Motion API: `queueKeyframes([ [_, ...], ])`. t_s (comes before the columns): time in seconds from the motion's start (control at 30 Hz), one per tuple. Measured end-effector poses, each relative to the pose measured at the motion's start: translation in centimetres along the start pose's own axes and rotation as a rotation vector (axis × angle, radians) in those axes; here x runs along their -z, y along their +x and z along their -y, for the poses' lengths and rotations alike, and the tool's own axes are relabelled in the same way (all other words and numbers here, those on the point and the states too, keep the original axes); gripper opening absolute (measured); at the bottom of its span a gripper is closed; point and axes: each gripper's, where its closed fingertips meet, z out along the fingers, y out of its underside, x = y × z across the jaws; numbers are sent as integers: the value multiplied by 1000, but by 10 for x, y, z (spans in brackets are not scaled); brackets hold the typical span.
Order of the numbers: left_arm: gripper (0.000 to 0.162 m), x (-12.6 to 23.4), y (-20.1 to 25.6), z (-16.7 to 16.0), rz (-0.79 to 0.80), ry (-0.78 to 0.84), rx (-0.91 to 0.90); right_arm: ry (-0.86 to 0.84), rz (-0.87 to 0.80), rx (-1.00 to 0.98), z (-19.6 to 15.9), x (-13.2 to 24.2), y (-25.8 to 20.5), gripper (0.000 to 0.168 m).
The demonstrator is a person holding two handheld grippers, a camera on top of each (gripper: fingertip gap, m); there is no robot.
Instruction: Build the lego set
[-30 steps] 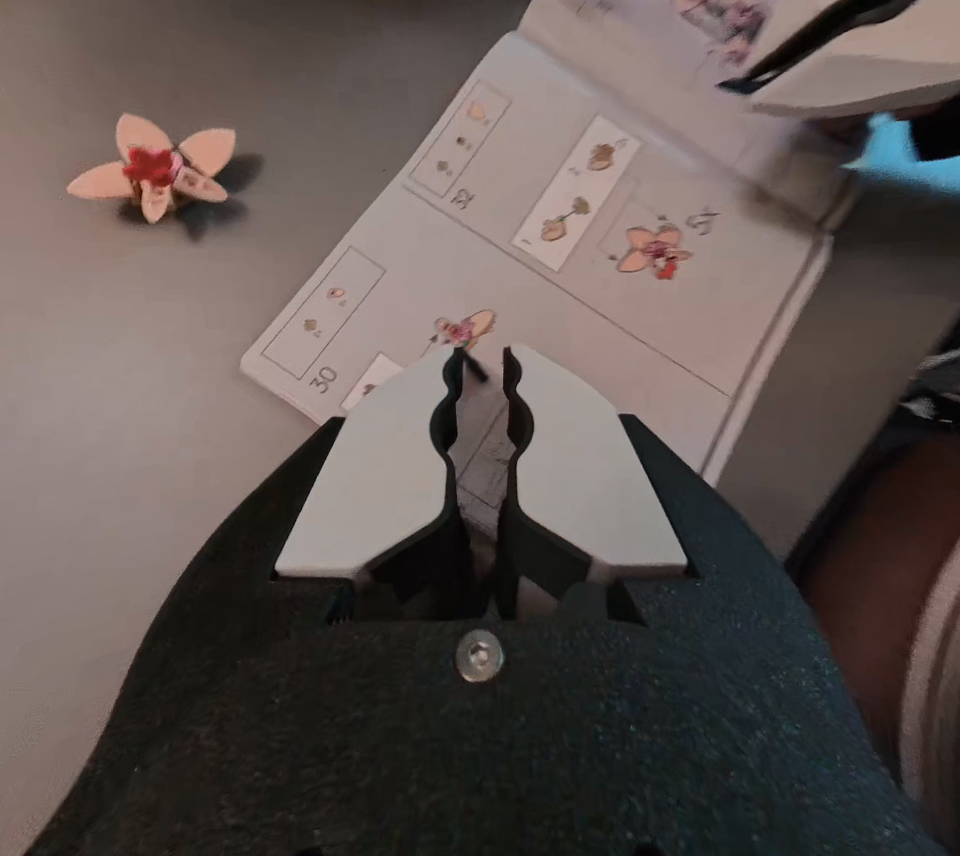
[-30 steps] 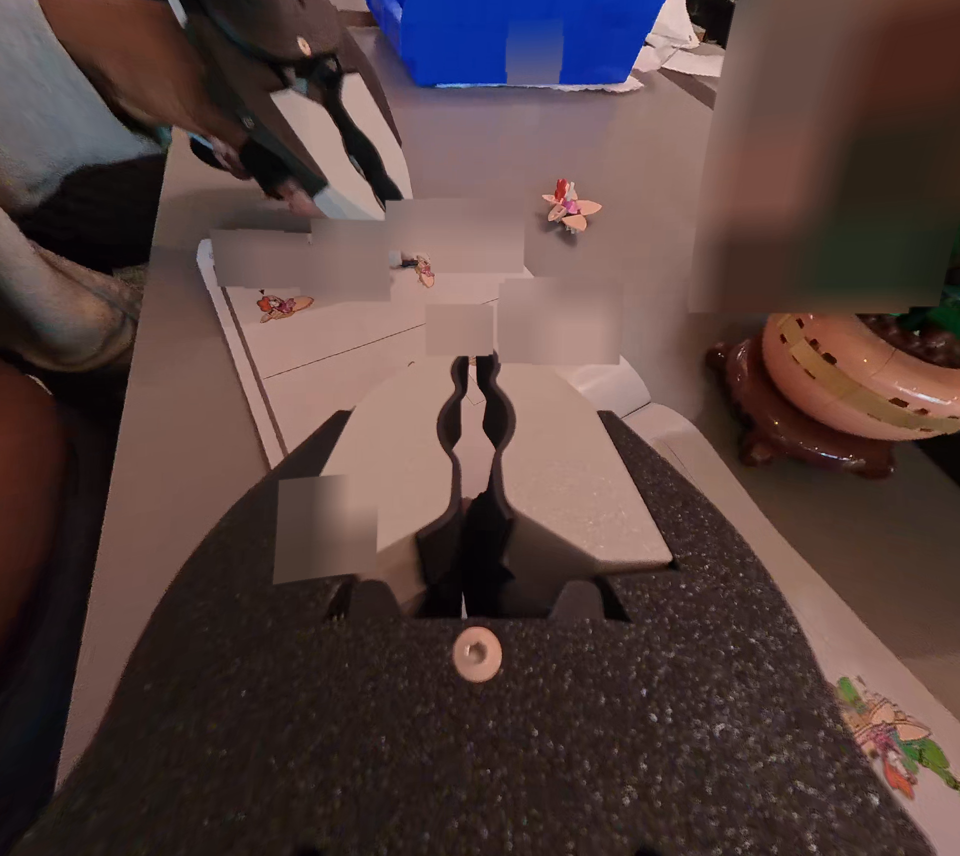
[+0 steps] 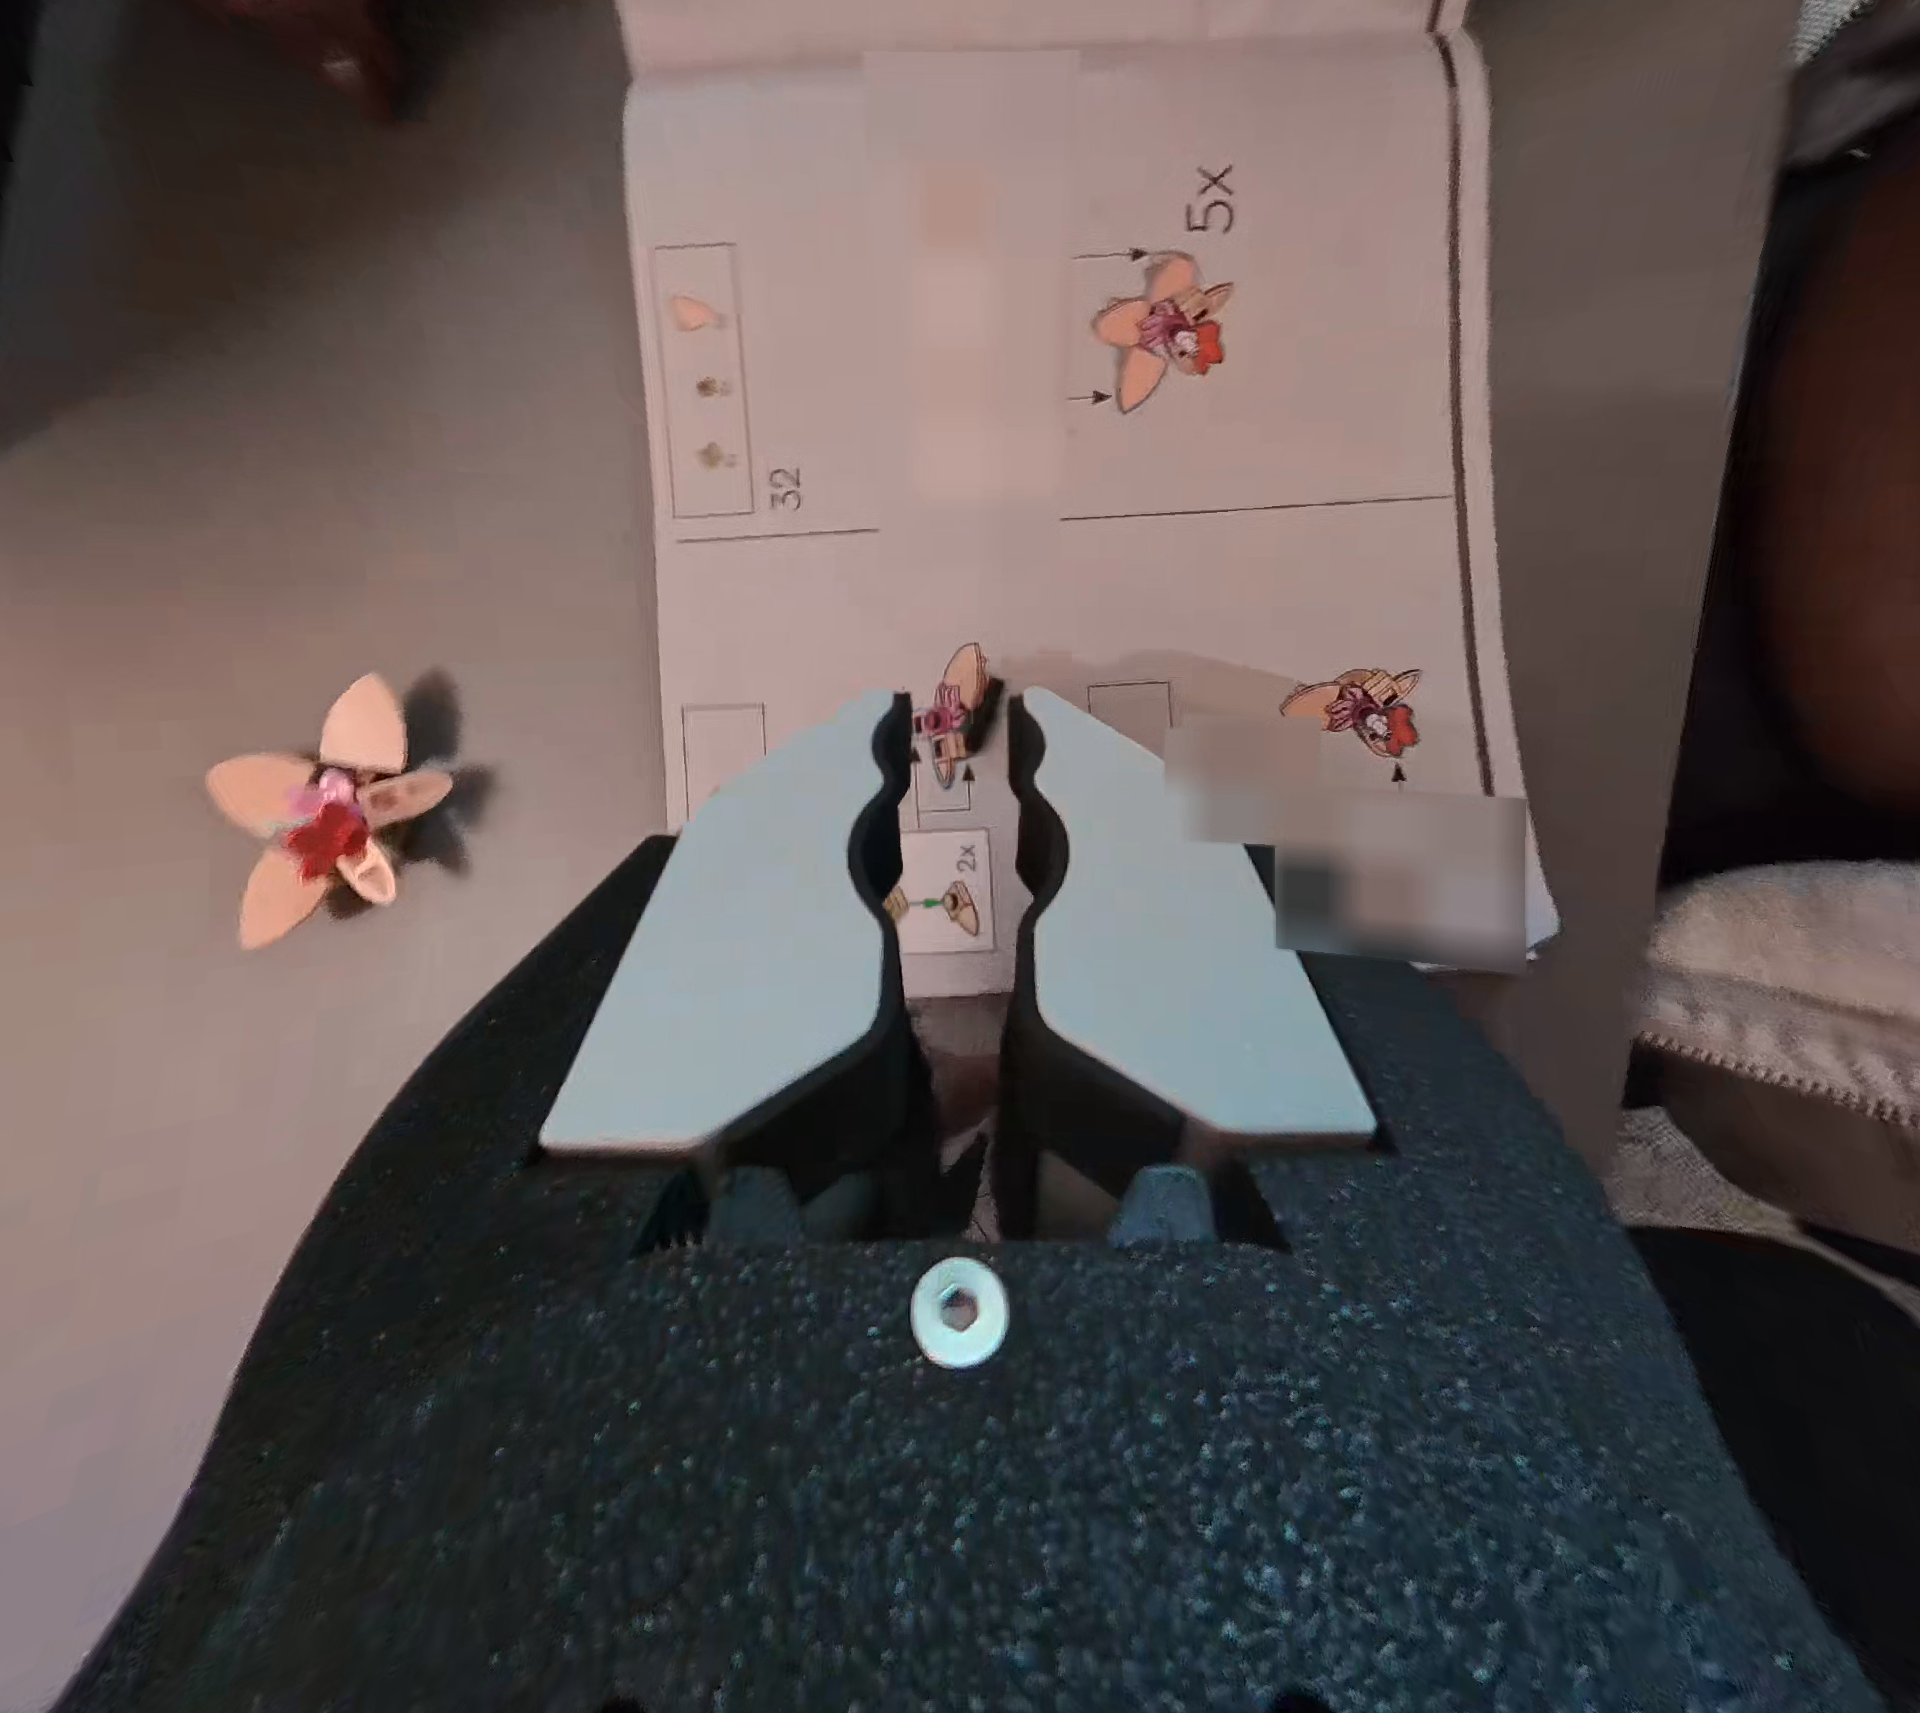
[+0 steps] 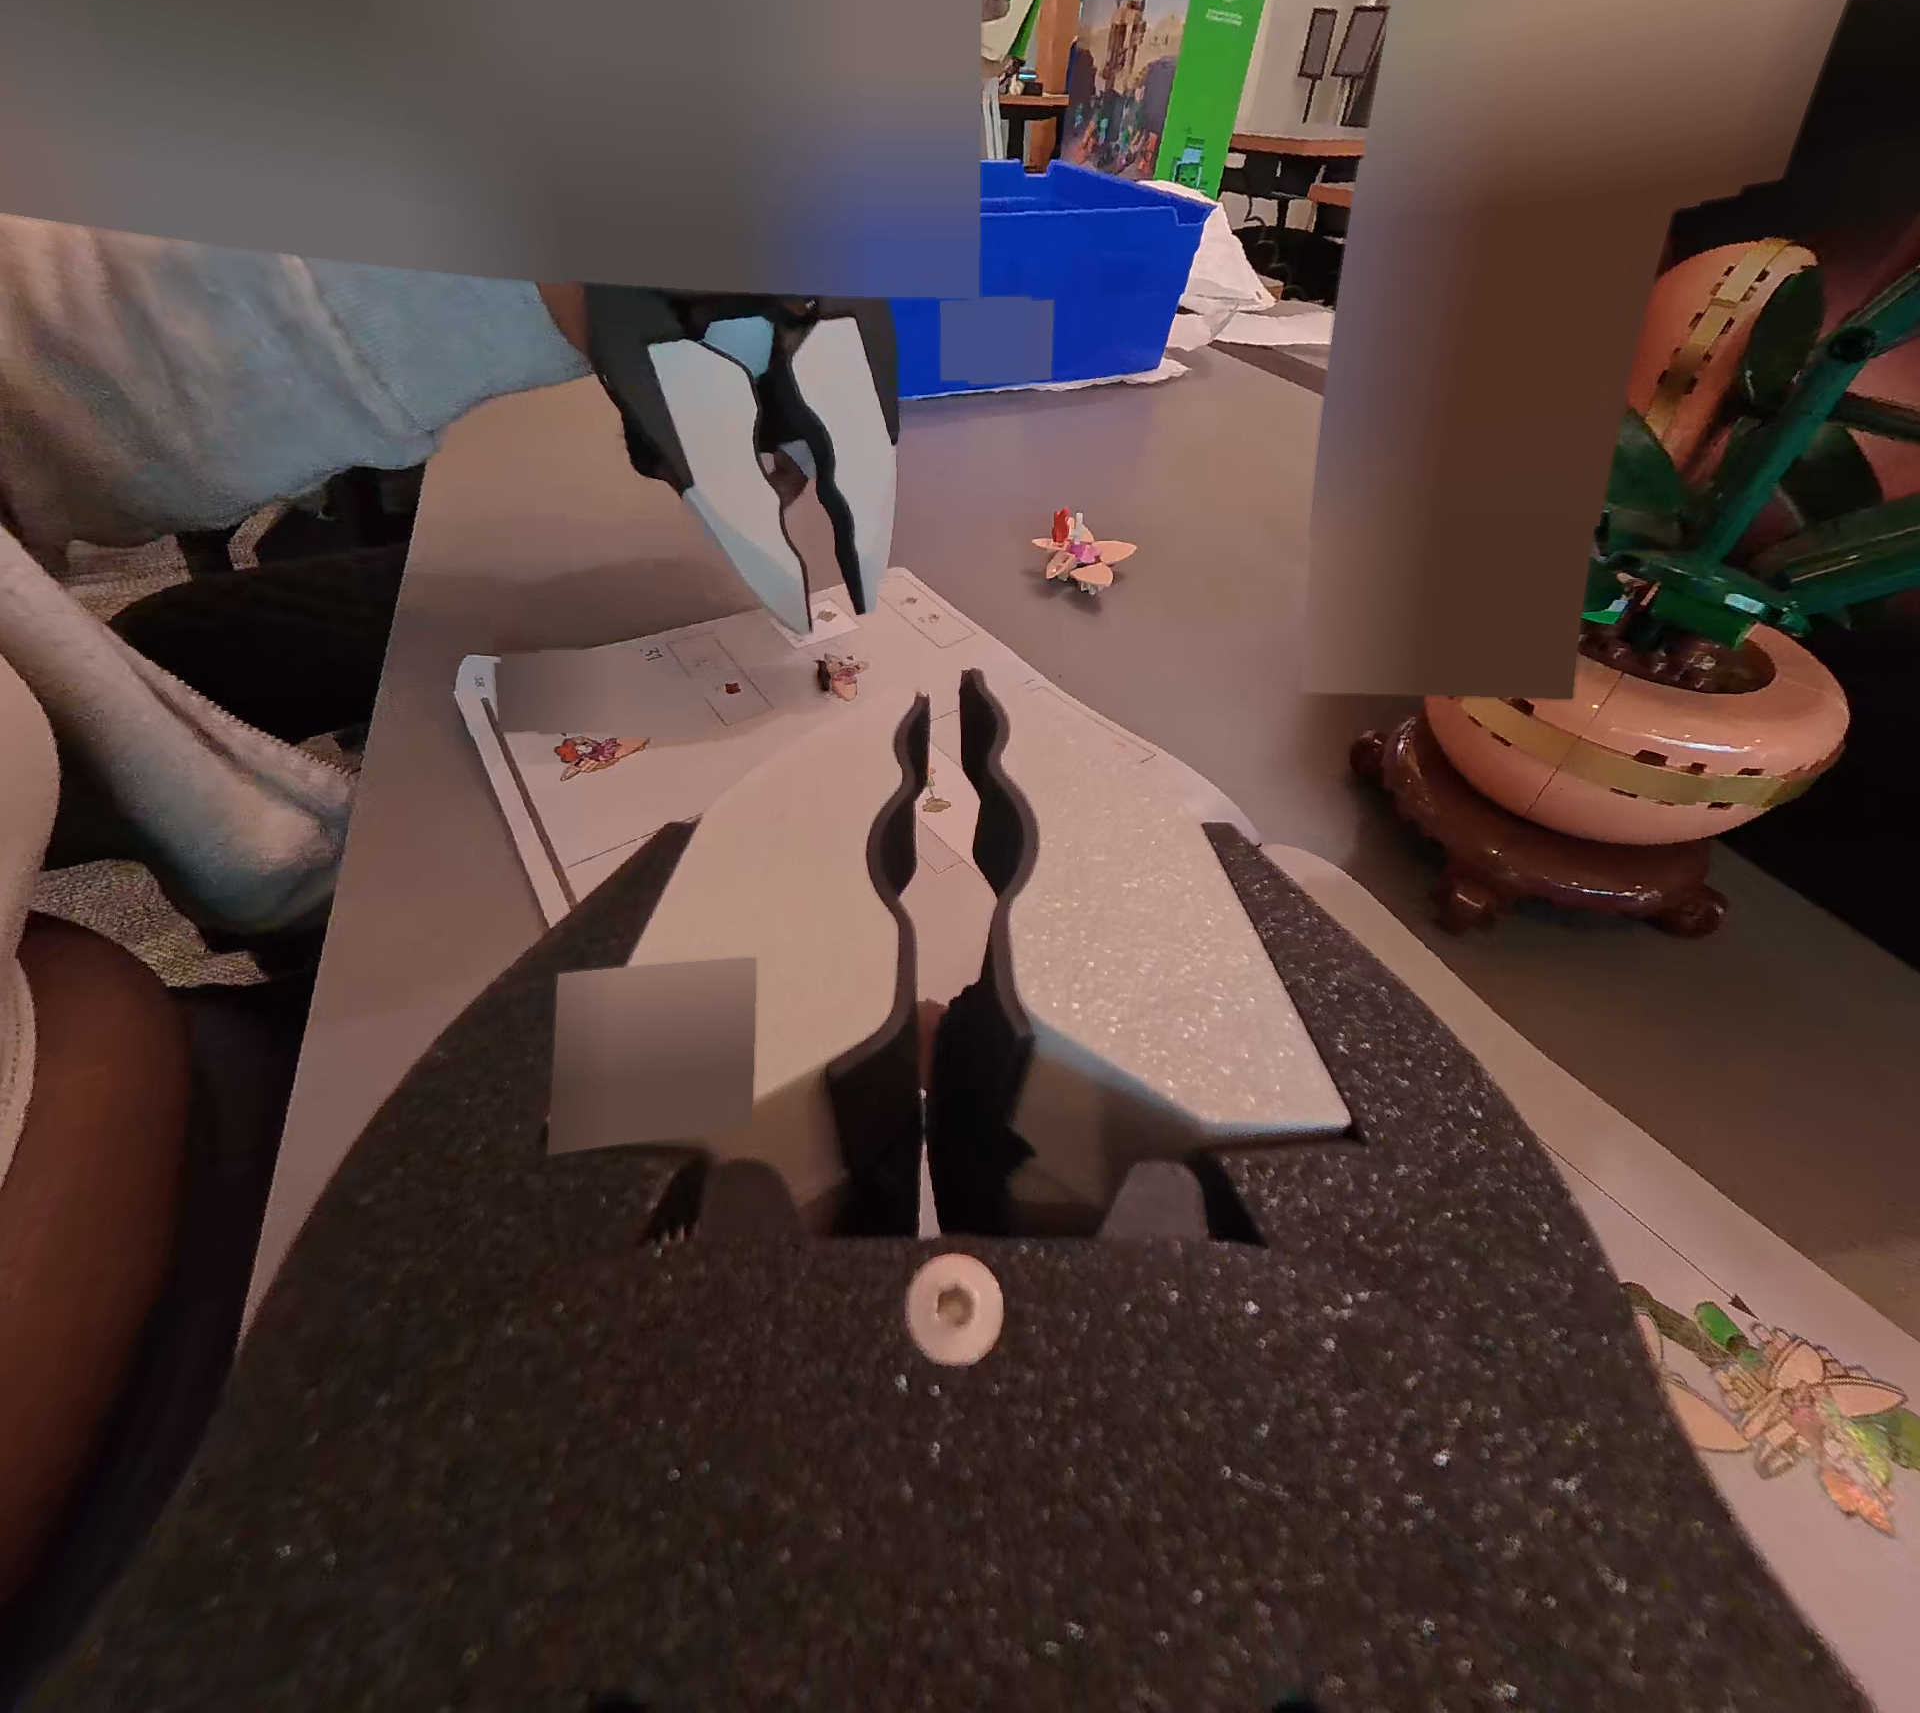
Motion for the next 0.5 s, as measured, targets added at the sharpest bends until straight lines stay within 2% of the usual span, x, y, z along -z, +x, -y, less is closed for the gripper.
queueKeyframes([
  [0.1,14,-12,4,-15,-76,-97,-41,8,-9,-11,1,1,2,6],
  [0.23,3,-15,4,-15,-92,-57,-23,14,-11,-19,1,2,3,6],
  [0.5,2,-7,-11,-4,51,6,-13,27,-17,11,4,1,2,6],
])
